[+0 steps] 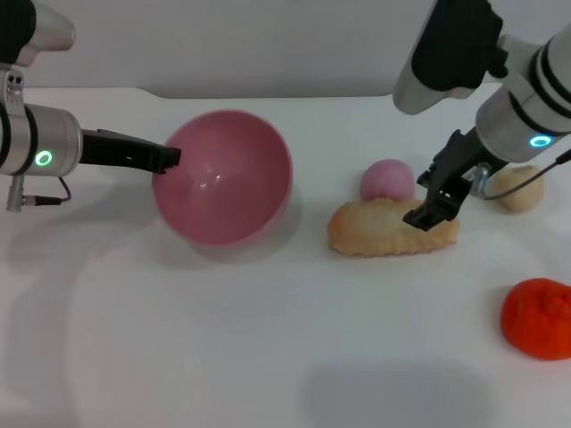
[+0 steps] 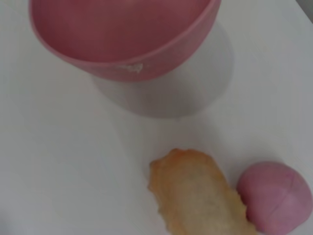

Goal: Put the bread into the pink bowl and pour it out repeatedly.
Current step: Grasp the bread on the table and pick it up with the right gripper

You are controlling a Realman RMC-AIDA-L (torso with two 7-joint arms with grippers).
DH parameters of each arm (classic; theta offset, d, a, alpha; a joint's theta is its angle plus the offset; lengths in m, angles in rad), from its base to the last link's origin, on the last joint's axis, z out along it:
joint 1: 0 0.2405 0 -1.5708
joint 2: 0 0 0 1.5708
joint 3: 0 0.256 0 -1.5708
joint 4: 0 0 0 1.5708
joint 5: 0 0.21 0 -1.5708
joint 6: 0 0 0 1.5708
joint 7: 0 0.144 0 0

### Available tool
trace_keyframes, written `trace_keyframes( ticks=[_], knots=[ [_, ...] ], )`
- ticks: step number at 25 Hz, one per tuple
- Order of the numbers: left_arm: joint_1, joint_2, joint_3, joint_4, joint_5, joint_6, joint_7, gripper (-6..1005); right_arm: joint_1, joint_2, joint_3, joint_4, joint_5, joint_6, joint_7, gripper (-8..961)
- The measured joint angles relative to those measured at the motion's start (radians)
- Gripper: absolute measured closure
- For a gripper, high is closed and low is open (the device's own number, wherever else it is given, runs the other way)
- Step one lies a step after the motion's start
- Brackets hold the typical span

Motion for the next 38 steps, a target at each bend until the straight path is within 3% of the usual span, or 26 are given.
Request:
trace_keyframes(
  ticks=[4, 9, 16, 38],
  knots=[
    [0.001, -0.003, 0.003, 0.0, -0.003, 0.0, -0.014, 953, 0.009, 0.004, -0.015, 0.051, 0.004, 0.084, -0.048, 370],
    [-0.003, -0.005, 0.012, 0.0, -0.004, 0.0, -0.034, 953, 0.002, 0.008, -0.108, 0.084, 0.007, 0.2, -0.064, 368],
    [0.0, -0.006, 0.02, 0.0, -0.008, -0.007, -0.05, 953, 0.043, 0.008, -0.17, 0.195, 0.007, 0.276, -0.068, 357],
    [0.0, -0.006, 0.021, -0.015, -0.004, -0.015, -0.05, 953, 0.032, 0.012, -0.262, 0.266, 0.058, 0.331, -0.062, 392]
  ],
)
